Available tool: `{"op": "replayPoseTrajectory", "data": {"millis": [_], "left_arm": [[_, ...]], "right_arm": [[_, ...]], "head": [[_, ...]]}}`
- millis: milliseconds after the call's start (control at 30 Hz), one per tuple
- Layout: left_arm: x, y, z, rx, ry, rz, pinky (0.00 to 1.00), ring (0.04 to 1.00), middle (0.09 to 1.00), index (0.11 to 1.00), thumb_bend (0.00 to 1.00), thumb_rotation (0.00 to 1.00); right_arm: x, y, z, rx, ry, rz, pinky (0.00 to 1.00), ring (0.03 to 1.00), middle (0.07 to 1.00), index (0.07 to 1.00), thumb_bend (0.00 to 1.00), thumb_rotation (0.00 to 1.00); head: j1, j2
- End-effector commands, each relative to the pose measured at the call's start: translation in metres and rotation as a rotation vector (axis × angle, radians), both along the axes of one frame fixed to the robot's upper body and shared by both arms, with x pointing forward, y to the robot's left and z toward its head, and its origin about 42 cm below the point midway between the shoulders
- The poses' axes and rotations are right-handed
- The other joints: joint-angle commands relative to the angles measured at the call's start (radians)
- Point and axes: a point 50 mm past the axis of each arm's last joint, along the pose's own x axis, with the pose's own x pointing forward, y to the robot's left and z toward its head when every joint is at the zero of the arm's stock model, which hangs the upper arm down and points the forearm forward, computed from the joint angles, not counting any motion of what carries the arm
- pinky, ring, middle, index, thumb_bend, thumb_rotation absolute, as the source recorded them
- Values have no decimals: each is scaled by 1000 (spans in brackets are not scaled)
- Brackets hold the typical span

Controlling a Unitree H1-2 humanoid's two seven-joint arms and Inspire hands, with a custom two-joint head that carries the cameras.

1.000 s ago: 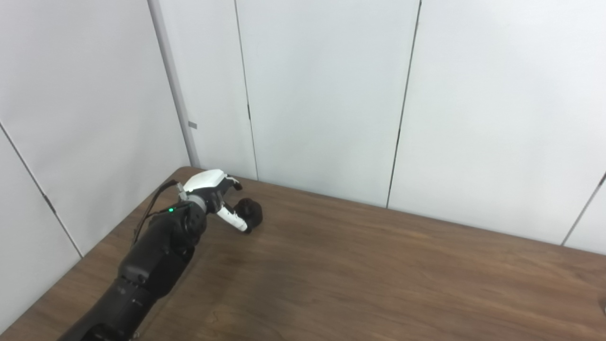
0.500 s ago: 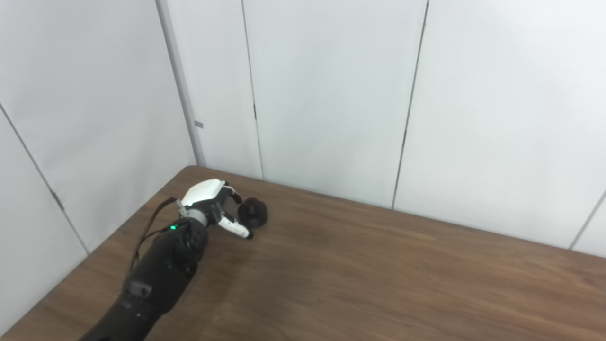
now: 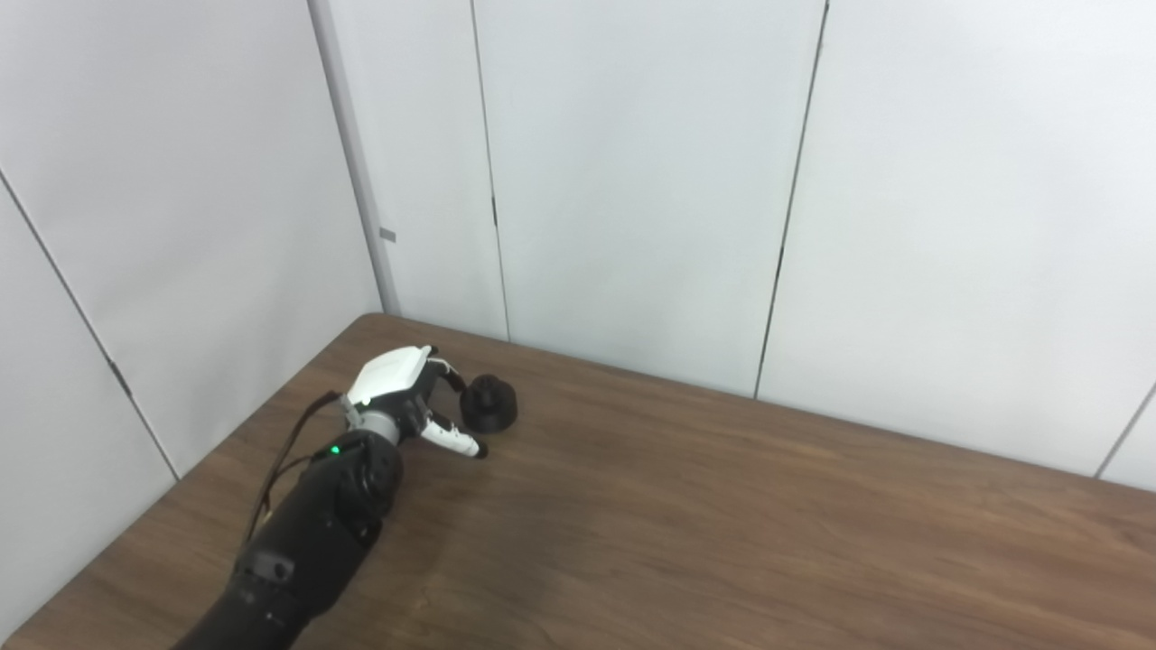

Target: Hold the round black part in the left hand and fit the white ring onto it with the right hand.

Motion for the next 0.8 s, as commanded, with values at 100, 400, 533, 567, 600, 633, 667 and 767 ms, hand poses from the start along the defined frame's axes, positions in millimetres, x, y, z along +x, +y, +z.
{"op": "replayPoseTrajectory", "data": {"millis": [100, 400, 533, 567, 600, 633, 667, 767], "left_arm": [[5, 4, 11, 18, -60, -7, 1000, 1000, 1000, 754, 1000, 251], [19, 2, 3, 0, -39, 2, 1000, 1000, 1000, 884, 1000, 295], [25, 2, 8, -5, -49, -2, 1000, 1000, 1000, 920, 1000, 309], [26, 3, 11, -7, -55, -8, 1000, 1000, 1000, 918, 1000, 307], [27, 3, 13, -10, -61, -14, 1000, 1000, 1000, 913, 1000, 302], [28, 3, 15, -14, -68, -21, 1000, 1000, 1000, 909, 1000, 299], [28, 4, 17, -17, -74, -25, 1000, 1000, 1000, 901, 1000, 297], [29, 4, 20, -19, -82, -30, 1000, 1000, 1000, 887, 1000, 289]], "right_arm": [[-8, -14, 9, -32, 1, -14, 1000, 1000, 982, 908, 404, 1000], [-12, -15, 9, -36, 6, -16, 1000, 1000, 981, 905, 391, 1000], [-11, -14, 8, -30, 3, -18, 1000, 1000, 980, 900, 401, 1000], [-11, -14, 7, -30, 10, -22, 1000, 1000, 978, 898, 405, 1000], [-10, -13, 7, -34, 14, -24, 1000, 1000, 974, 893, 421, 999], [-10, -13, 7, -38, 15, -21, 1000, 1000, 975, 894, 432, 1000], [-10, -13, 7, -40, 15, -17, 1000, 1000, 980, 900, 430, 1000], [-10, -13, 7, -35, 9, -10, 1000, 1000, 985, 910, 406, 1000]], "head": [[-3, -2], [-12, -5], [-13, -9], [-12, -14], [-12, -14], [-12, -14], [-12, -20], [-17, -26]]}}
